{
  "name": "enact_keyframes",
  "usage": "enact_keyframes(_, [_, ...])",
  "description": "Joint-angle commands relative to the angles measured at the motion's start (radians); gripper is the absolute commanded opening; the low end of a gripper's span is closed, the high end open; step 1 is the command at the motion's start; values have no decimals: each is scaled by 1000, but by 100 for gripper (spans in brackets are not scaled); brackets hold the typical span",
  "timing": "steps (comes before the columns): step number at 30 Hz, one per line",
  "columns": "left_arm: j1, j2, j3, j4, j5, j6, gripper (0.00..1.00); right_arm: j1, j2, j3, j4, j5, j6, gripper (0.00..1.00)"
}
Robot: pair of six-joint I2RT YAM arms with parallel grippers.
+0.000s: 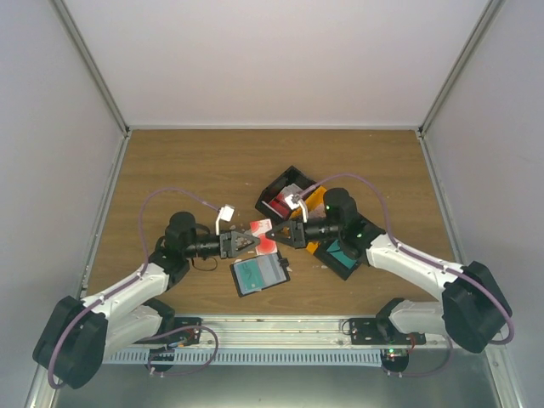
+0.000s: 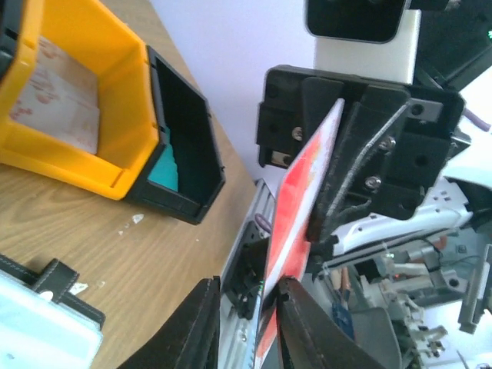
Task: Put the credit cards into the card holder
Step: Pick up the credit card from the storage box, then insert the credit card into the card holder.
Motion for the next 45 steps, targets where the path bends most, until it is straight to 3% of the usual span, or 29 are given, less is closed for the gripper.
enact_keyframes(1, [-16, -8, -35, 115, 44, -39, 17, 11, -11, -20, 89, -52, 23, 2])
enact_keyframes(4, [-15, -13, -45, 108, 28, -32, 1, 9, -7, -18, 67, -34, 8, 5])
enact_keyframes(8, [-15, -23, -68, 97, -3, -25, 0, 10, -9, -30, 23, 34, -28, 20])
enact_keyframes(10, [-15, -30, -81, 79, -29, -23, 0, 11, -7, -33, -28, 94, -54, 34])
enact_keyframes(12, [-15, -43, -89, 13, -80, -17, 0, 13, -11, -34, -106, 207, -87, 46])
enact_keyframes(13, [-15, -51, -89, -44, -130, -12, 0, 14, -15, -35, -148, 270, -105, 47])
enact_keyframes(18, [-15, -57, -29, -405, -333, -27, 0, 120, -33, -44, -341, 653, -135, 50])
enact_keyframes(20, [-16, -61, -32, -433, -344, -39, 0, 177, -11, -40, -406, 809, -116, 52])
enact_keyframes(24, [-29, -87, -82, -427, -353, -84, 0, 279, 83, -11, -505, 954, -65, 57])
enact_keyframes(34, [-154, -99, -225, -248, -410, -220, 0, 373, 225, 29, -518, 939, -14, 57])
enact_keyframes(39, [-184, -108, -253, -253, -447, -233, 0, 373, 241, 27, -524, 918, 1, 51])
enact_keyframes(45, [-188, -108, -279, -140, -425, -254, 0, 375, 259, 13, -529, 894, 13, 44])
